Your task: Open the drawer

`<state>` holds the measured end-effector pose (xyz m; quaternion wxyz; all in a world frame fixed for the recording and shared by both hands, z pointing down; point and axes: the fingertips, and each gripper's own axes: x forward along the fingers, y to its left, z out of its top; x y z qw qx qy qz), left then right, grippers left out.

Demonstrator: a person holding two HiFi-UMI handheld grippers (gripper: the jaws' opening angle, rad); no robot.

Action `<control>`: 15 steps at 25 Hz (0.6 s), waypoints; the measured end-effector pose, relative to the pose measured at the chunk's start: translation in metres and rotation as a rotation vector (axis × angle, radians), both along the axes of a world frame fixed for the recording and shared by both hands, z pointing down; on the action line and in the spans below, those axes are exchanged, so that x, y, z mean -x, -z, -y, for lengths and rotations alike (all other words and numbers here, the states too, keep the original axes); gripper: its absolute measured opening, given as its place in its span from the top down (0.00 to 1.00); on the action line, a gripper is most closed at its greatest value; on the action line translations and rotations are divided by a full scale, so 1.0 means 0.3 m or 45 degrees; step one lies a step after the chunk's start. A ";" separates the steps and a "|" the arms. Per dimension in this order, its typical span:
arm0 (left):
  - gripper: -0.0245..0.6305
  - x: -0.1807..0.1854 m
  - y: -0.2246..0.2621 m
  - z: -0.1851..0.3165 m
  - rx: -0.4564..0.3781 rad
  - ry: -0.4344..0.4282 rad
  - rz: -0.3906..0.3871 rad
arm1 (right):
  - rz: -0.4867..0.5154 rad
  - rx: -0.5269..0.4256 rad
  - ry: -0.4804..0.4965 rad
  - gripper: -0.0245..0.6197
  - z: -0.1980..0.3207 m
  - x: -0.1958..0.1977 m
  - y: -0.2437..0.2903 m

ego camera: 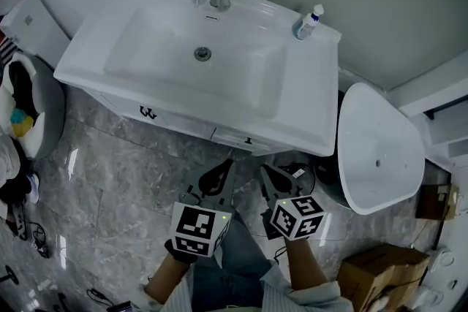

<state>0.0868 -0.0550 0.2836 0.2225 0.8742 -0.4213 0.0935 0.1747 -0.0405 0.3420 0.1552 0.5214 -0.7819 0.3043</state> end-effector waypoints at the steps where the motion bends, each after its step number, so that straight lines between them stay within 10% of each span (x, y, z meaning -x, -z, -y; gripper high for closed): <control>1: 0.94 0.004 -0.017 0.005 0.004 -0.004 0.000 | -0.010 0.005 -0.007 0.95 0.004 -0.001 -0.017; 15: 0.94 0.061 -0.274 0.021 0.114 -0.018 0.035 | -0.102 -0.001 -0.043 0.95 0.063 0.013 -0.262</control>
